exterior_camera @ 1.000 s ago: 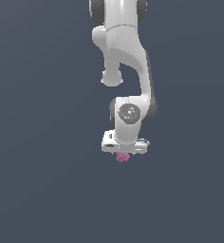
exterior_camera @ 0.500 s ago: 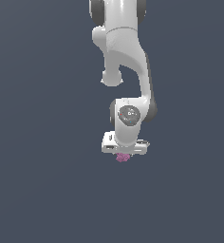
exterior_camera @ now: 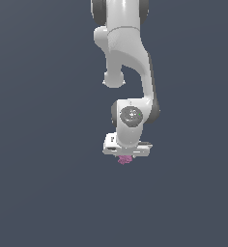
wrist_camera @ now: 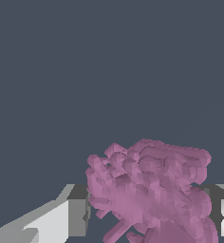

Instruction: Pick up the object and move it to a goal position.

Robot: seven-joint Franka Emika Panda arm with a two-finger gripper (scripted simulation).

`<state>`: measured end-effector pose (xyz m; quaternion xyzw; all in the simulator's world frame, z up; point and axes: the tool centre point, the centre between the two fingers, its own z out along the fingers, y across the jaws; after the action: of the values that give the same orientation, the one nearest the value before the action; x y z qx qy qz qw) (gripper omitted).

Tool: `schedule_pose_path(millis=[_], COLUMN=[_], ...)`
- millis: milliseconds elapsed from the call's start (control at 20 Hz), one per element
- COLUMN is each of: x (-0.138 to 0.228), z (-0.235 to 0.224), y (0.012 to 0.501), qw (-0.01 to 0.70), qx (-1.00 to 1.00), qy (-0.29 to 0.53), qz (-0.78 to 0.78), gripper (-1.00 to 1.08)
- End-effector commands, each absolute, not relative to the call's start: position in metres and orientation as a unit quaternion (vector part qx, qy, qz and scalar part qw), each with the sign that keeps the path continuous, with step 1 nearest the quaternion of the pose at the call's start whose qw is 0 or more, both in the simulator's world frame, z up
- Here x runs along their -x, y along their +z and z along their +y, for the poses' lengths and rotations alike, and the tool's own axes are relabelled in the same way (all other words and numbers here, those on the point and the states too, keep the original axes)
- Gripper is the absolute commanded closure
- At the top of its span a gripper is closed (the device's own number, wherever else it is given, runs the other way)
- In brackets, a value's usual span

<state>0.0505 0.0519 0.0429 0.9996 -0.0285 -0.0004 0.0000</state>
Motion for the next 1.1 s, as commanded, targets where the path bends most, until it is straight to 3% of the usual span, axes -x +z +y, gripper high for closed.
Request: schedule_pose_path(millis=[0,500,1050], x=[-0.049,-0.028,0.014], z=[0.051,0.037,0.009], y=[0.048,0.093,0.188], qw=[0.000,0.000,0.000], qx=[-1.000,-1.000,-1.000], qy=[0.000,0.000,0.000], qz=[-0.029,-0.029,-0.029], gripper=[1.08,1.08,1.08])
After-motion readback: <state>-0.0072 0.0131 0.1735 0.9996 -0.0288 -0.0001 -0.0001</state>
